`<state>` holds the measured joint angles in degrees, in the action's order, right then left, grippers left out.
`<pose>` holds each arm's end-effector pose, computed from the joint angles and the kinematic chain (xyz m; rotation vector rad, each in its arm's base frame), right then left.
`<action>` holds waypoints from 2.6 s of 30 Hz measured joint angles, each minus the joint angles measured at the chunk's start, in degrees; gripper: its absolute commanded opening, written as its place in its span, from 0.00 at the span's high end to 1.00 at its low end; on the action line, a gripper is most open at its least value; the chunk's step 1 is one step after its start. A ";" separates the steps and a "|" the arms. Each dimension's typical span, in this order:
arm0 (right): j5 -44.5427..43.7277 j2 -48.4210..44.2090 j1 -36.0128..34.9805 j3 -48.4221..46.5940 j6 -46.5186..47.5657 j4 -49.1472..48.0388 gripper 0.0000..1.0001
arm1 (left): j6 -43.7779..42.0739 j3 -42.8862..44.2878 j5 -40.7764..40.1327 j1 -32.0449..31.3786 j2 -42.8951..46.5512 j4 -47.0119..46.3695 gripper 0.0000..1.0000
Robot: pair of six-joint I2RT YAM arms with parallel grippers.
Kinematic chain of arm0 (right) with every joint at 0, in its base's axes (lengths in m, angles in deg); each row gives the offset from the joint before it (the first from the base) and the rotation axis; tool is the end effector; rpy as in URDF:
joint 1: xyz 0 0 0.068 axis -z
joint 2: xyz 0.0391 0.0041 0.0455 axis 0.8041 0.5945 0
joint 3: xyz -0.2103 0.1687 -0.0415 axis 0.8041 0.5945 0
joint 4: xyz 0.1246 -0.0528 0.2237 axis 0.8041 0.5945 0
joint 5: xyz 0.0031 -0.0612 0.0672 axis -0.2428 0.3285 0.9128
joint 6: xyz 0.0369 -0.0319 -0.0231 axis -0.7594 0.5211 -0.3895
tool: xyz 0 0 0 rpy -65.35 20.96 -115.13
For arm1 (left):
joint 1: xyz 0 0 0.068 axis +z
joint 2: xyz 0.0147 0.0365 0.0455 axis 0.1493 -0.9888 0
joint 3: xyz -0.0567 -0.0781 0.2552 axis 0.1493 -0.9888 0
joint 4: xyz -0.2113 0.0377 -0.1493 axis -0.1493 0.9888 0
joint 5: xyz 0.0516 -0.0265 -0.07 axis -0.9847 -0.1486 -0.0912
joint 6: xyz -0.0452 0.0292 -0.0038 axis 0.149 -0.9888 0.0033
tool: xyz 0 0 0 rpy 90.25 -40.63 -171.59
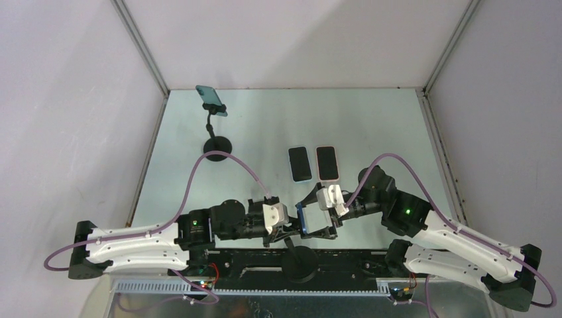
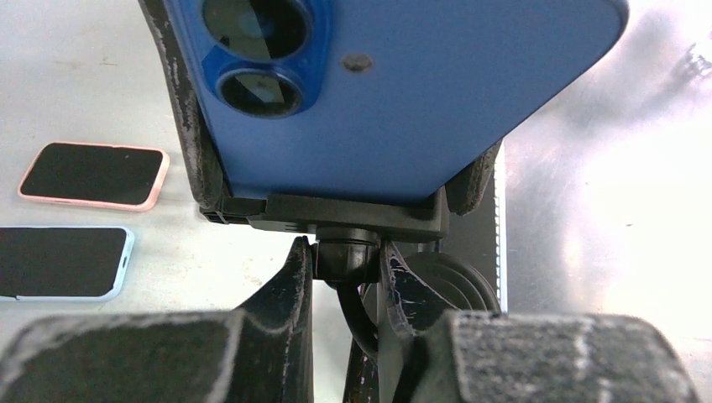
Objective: Remove the phone from the phone stand
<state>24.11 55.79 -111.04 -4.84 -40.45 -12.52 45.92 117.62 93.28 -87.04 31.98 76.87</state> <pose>0.0788 0.1677 0.3312 -1.5544 1.0997 1.1229 0.0351 -0.1821 0.2971 1.2386 1.4448 -1.0187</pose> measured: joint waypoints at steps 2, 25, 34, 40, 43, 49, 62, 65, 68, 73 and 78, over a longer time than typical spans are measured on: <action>-0.15 -0.02 0.00 0.00 -0.15 -0.07 0.87 | 0.02 0.00 -0.04 0.00 0.02 0.00 1.00; -1.90 0.02 2.12 0.15 1.29 -1.62 1.00 | -2.60 2.99 -2.51 -0.33 -3.02 0.98 1.00; 6.25 0.96 8.17 1.42 0.90 -5.22 1.00 | -3.02 3.13 -5.95 -1.38 -4.24 -1.05 1.00; 11.32 2.62 11.32 1.66 0.33 -7.26 1.00 | -2.97 3.74 -9.05 -2.75 -5.64 -1.44 1.00; 13.22 3.37 12.44 1.66 0.11 -7.80 1.00 | -2.89 3.89 -10.82 -3.76 -6.12 -1.77 1.00; 16.52 4.15 13.51 1.64 2.58 -7.04 1.00 | -2.29 3.87 -12.61 -5.22 -6.32 -1.79 1.00; 23.30 4.63 15.96 -2.93 10.36 6.69 1.00 | -0.28 3.67 -11.89 -7.52 -6.23 -2.19 1.00; 24.48 4.66 16.26 -3.78 11.76 10.03 1.00 | 0.02 3.34 -11.13 -7.91 -6.05 -2.40 1.00; 25.20 4.74 16.39 -4.09 12.96 12.57 1.00 | 0.17 2.91 -10.32 -8.28 -5.84 -2.34 1.00; 26.49 4.72 16.48 -4.31 13.90 14.64 1.00 | 0.42 2.86 -8.96 -8.44 -5.75 -1.86 1.00; 26.43 3.48 16.26 -4.46 13.73 15.28 1.00 | 0.42 2.84 -8.76 -8.81 -5.18 -1.73 1.00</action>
<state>50.54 59.26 -94.78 -9.29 -26.72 2.76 46.33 120.46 84.51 -95.85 26.80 75.14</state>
